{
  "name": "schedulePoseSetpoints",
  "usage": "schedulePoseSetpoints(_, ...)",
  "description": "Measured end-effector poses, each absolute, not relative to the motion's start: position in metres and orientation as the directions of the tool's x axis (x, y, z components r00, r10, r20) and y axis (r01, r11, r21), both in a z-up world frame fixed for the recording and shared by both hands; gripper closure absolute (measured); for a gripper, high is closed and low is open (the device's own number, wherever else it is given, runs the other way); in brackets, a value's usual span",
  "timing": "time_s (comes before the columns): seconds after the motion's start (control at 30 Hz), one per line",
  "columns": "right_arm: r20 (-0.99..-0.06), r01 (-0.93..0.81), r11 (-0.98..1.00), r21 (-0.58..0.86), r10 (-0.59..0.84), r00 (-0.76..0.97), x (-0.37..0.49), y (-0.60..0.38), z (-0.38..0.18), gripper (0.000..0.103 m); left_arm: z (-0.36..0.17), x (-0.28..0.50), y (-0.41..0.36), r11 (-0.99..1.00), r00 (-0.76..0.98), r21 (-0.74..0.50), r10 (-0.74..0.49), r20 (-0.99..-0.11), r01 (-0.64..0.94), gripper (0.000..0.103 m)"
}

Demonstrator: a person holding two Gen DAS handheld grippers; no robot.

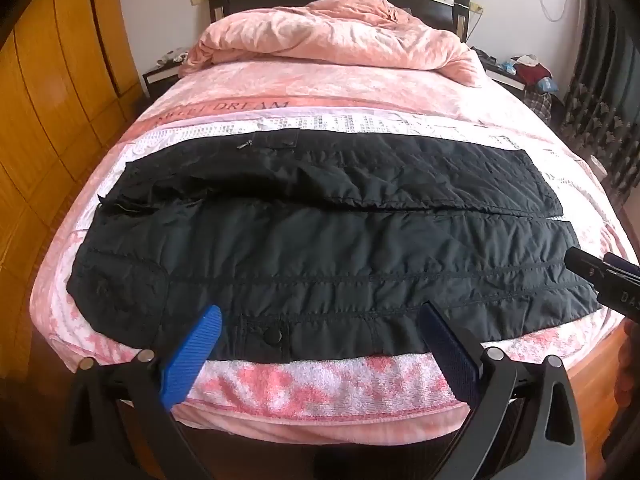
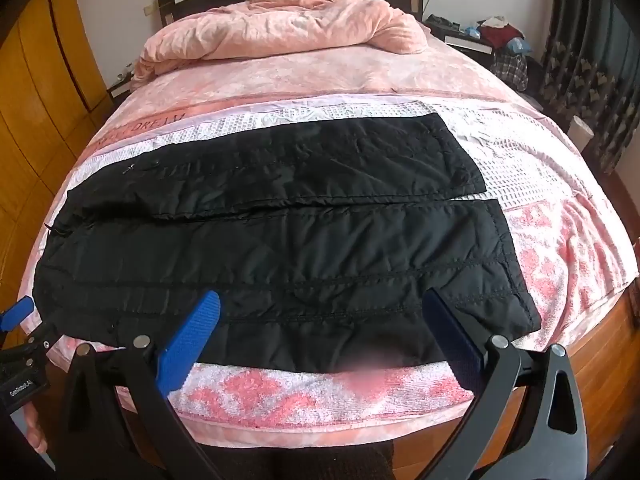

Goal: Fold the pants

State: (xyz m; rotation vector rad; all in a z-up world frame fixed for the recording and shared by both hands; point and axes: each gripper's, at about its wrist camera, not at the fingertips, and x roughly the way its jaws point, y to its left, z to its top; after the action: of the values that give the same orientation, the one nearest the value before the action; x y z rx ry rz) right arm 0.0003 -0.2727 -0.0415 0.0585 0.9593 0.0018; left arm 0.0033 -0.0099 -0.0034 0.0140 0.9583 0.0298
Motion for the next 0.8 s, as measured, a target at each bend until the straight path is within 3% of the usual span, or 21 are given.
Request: schedulePoseSetpoints(0.8, -0.825, 0.032, 0.997, 0.063, 0.034, 0.565, -0.001, -0.279, -0.048, 0.002, -0.014, 0.010, -0.008, 1.000, 0.561, 0.015, 0.024, -0.827, -0.020, 0.004)
